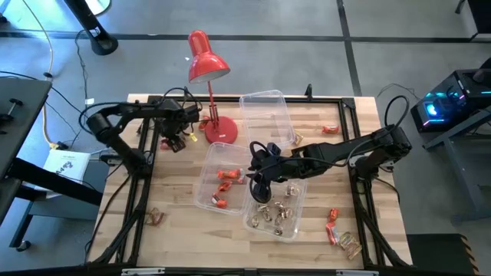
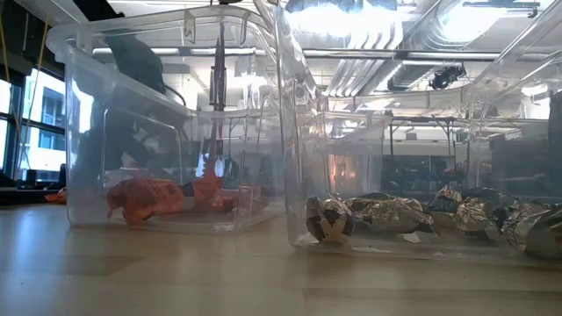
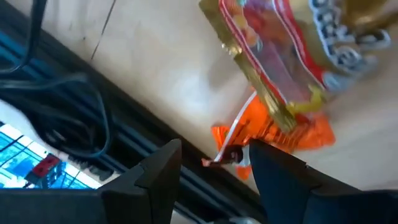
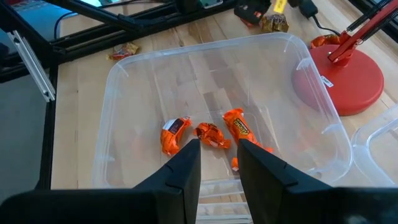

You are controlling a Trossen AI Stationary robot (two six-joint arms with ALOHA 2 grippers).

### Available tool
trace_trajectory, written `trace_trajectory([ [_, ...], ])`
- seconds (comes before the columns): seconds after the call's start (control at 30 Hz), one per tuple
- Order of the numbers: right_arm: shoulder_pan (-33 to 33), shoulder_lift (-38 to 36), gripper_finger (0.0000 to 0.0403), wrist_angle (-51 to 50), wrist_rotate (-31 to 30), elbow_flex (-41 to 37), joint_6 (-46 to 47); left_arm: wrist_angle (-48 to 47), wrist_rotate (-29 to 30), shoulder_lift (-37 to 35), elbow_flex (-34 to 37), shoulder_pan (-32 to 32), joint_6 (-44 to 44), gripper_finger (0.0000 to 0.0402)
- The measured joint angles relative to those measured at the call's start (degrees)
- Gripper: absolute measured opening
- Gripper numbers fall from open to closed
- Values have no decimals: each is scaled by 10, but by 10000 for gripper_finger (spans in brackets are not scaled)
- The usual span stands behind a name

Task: Sort candy
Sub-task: Put the orange chocolate bar into the bottom left transparent bin

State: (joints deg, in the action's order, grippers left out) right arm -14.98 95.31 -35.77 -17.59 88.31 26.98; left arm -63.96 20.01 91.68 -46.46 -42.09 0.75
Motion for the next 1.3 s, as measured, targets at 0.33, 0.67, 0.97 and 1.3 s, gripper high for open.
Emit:
trace_trajectory([
  [0.33, 0, 0, 99, -4, -7, 0, 10, -6, -43, 47, 0, -10, -70, 118],
  [0.67, 0, 0, 99, -8, -14, 0, 0, -64, -105, -60, -18, -10, -57, 3],
  [0.97, 0, 0, 99, -9, -16, 0, 0, -129, -199, -298, -82, 31, 24, 1],
  [1.3, 0, 0, 99, 0, -56, 0, -30, 14, -284, -451, -85, 291, 139, 0],
])
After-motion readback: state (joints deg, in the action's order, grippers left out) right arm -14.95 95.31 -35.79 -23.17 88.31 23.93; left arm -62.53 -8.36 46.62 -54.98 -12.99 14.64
